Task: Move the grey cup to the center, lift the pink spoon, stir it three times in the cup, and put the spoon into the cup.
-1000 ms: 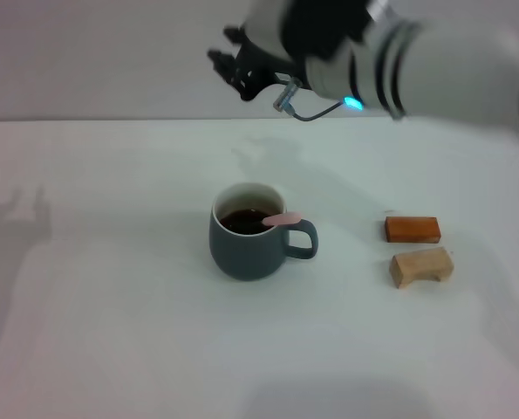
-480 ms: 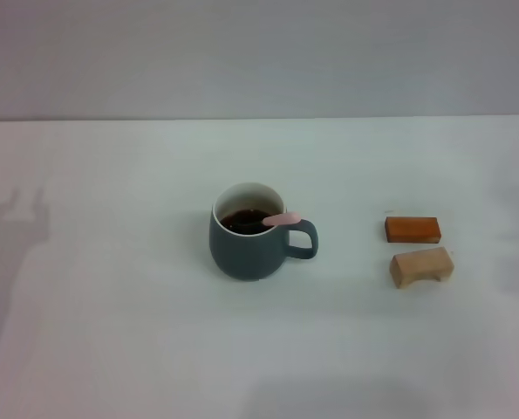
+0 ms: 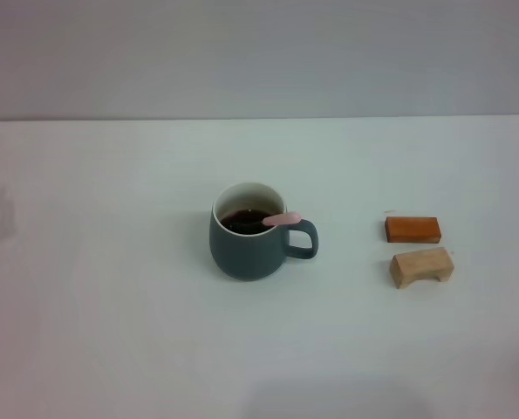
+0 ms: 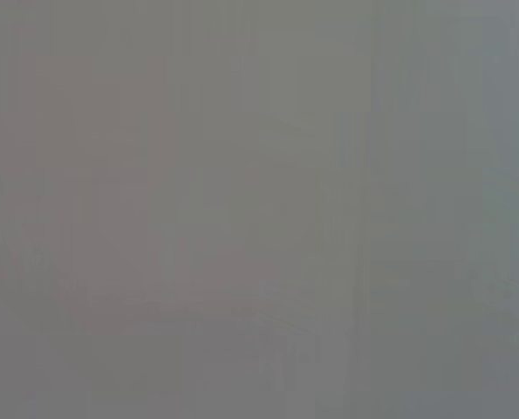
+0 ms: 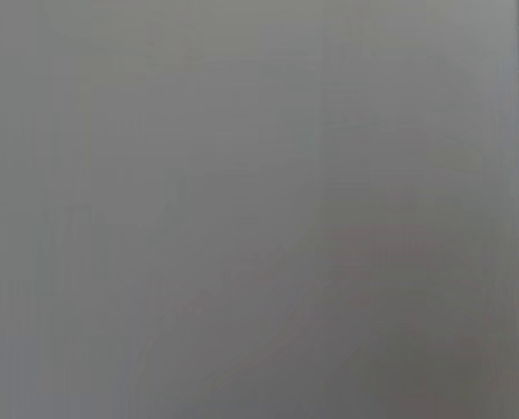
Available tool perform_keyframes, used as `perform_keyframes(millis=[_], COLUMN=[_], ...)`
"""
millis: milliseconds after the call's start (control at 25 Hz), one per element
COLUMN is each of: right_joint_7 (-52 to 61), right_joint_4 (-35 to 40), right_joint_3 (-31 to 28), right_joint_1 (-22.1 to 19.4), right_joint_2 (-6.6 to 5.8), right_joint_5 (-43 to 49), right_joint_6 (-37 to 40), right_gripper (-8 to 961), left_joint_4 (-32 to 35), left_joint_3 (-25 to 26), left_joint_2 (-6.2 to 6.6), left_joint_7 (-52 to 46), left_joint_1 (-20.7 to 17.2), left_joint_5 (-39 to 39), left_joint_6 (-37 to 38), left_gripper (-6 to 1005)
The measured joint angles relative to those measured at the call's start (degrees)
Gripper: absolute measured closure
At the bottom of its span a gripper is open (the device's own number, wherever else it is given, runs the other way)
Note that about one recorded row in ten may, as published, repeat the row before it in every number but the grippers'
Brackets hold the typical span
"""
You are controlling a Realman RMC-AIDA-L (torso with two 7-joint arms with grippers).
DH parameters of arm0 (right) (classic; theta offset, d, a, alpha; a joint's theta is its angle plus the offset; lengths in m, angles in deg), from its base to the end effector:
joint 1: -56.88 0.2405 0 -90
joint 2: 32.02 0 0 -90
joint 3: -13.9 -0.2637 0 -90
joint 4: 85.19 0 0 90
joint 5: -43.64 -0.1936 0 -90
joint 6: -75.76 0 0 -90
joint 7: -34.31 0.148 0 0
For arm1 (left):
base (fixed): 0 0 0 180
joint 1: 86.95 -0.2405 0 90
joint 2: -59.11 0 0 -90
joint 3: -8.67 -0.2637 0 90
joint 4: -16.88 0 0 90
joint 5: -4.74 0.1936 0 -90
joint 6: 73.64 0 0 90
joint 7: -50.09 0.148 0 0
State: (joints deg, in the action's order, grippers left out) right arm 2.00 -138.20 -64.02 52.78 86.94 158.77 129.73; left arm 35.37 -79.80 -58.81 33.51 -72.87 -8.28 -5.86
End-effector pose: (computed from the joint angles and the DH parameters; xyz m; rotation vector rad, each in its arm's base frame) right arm 0.3869 0.2448 0.0968 -0.8536 0.6860 0.3631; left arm -0.3593 0.3013 0.0581 -1.3268 -0.5644 -0.7785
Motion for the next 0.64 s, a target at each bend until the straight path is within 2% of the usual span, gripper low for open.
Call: perform_keyframes(millis=[640], right_joint_7=[0.93], right_joint_4=[5.13], right_joint_3=[0.33], right_joint_1=[1.79], right_joint_2=[-0.26], right_joint_5=[4.64], right_joint_6=[1.9], right_gripper=[679], left_joint_4=[0.0], left_joint_3=[1.38], left_joint_2=[0.14], left_joint_7=[1.89], left_joint_1=[1.42], left_joint_5=[0.11], left_joint_6=[-0.48], left_gripper=[662])
